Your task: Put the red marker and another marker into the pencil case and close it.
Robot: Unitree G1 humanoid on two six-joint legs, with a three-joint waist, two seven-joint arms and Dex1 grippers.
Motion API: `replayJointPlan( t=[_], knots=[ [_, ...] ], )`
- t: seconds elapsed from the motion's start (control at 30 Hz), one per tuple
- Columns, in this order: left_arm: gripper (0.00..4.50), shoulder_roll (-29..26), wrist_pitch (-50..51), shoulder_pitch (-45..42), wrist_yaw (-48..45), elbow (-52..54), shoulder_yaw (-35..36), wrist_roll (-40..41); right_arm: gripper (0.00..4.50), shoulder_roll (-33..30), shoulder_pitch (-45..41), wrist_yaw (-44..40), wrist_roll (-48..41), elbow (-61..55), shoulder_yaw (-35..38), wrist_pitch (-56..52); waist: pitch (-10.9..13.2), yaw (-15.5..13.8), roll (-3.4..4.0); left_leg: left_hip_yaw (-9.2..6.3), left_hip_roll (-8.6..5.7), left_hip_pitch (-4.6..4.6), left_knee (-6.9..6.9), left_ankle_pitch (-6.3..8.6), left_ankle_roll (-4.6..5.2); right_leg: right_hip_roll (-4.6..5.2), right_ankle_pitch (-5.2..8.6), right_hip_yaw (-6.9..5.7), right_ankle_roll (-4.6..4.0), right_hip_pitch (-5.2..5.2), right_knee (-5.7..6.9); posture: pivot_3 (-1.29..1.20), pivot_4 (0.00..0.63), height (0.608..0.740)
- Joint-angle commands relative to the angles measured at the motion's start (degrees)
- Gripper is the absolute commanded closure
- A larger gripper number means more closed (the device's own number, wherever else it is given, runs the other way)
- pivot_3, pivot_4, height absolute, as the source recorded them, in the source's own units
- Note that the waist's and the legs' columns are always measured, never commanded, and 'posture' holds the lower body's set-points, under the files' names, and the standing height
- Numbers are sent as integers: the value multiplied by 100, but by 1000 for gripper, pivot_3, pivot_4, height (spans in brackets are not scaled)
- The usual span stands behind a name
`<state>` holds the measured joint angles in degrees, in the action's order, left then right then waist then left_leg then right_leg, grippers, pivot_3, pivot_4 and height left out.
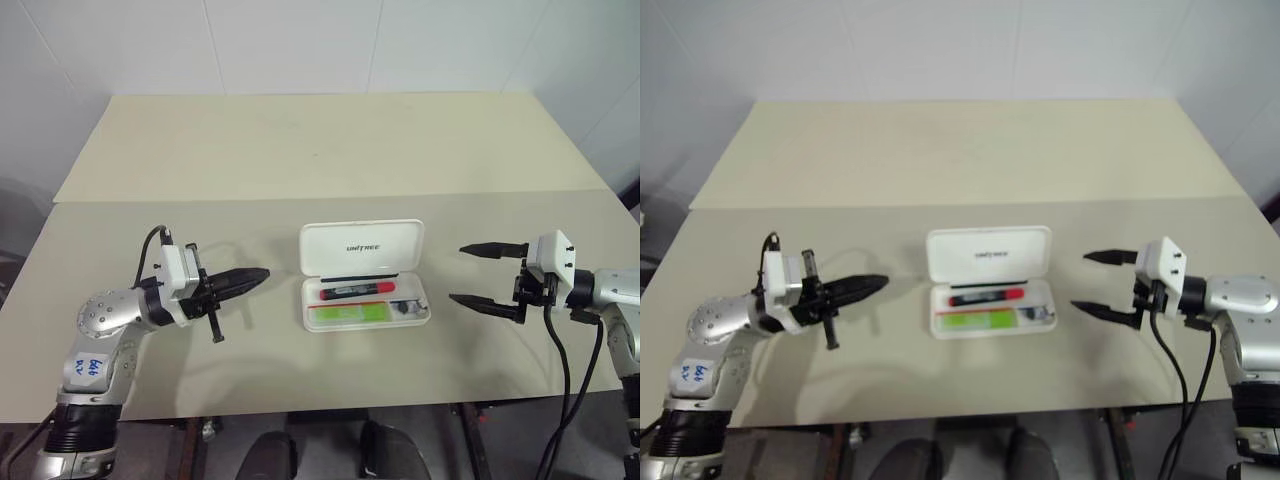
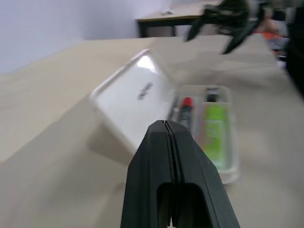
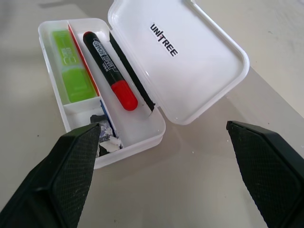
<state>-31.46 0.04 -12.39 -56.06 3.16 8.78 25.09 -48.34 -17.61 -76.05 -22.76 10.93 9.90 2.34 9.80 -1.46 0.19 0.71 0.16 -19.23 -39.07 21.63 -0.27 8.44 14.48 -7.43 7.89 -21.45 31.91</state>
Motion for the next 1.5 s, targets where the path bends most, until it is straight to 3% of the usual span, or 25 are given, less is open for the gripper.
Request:
replayJointPlan(
  t=[0.03, 0.37, 0.83, 1.2, 1.3, 1.5],
  knots=[
    [4480, 155, -350, -221, 574, -301, 69, -426, 0, -107, -36, 55, -77, -160, 191, 50, -1, 2, -2, 0, 0, 2, 0, -1, 0, 0, 0, 0, 0, 1, 1, 0, 150, 740],
    [4480, 688, -370, -1090, 1415, -1345, -575, -1346, 0, -74, 13, 68, -91, -214, 183, 107, -3, -20, -4, 2, -3, -2, -1, -1, 1, 0, -1, -5, 2, 0, 3, 0, 150, 740],
    [4480, 920, -233, -1705, 1067, -1429, -1048, -1286, 0, -4, -3, 97, -83, -223, 125, 143, -3, -8, -5, 4, -2, -1, -4, -2, 1, 0, -1, -9, 2, 0, 3, 0, 150, 740],
    [4480, 811, -514, -1703, -138, -856, -1387, -1023, 0, 67, 18, 115, -91, -239, 109, 204, -2, -10, -5, 3, -2, -3, -4, -2, 1, 1, -1, -10, 2, 0, 3, 0, 150, 740],
    [4480, 642, -656, -1712, -699, -791, -1679, -1087, 0, 92, -25, 167, -96, -212, 129, 187, -3, -8, -5, 4, -2, -3, -4, -2, 1, 1, -1, -11, 2, 0, 3, 0, 150, 740],
    [4480, 530, -566, -1806, -952, -795, -2048, -1363, 0, 71, -114, 306, -266, -420, 210, -91, -3, -8, -5, 6, -1, -1, -5, -3, 2, 0, -1, -9, 2, 0, 3, 0, 150, 740]
  ],
)
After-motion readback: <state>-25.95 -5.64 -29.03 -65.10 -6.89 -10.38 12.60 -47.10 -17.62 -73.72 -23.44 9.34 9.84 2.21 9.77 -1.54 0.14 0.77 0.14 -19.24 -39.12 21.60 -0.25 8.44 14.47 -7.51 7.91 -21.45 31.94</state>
